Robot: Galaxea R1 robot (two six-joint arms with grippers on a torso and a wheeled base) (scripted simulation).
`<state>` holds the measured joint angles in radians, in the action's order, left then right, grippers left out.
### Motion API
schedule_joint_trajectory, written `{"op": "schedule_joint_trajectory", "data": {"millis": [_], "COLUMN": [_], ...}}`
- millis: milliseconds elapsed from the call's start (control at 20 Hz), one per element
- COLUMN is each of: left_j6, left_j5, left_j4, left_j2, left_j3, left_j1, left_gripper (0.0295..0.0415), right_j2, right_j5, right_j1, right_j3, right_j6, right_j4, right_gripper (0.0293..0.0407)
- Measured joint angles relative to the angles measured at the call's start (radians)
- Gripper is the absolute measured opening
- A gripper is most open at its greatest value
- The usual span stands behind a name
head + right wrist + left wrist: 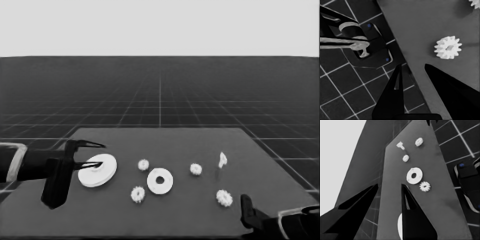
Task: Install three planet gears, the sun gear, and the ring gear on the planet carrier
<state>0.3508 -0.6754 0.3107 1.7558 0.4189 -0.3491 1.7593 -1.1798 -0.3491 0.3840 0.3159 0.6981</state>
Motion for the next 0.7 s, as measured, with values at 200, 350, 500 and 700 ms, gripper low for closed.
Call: {"op": "schedule_joint_trajectory", "data": {"millis": [200,350,500,700], "left_j6": [-0.001,-1.468,-1.874,-1.913], "left_j5": [-0.011,-0.983,-0.927,-0.899], "left_j4": [-0.015,0.358,-0.004,-0.094], "left_j2": [-0.001,0.845,0.917,0.942], "left_j3": [-0.015,0.167,0.558,0.691], "left_j1": [0.020,0.366,0.369,0.374], "left_gripper": [0.0347,0.0404,0.0388,0.0385], "right_j2": [0.003,0.000,0.000,0.000], "right_j5": [0.004,0.001,0.000,0.000], "right_j1": [-0.015,-0.007,-0.006,-0.006], "right_j3": [-0.008,0.001,0.002,0.003], "right_j6": [-0.001,0.000,0.000,0.000], "right_j4": [-0.016,-0.003,-0.001,-0.001], "right_gripper": [0.0368,0.0384,0.0385,0.0385]}}
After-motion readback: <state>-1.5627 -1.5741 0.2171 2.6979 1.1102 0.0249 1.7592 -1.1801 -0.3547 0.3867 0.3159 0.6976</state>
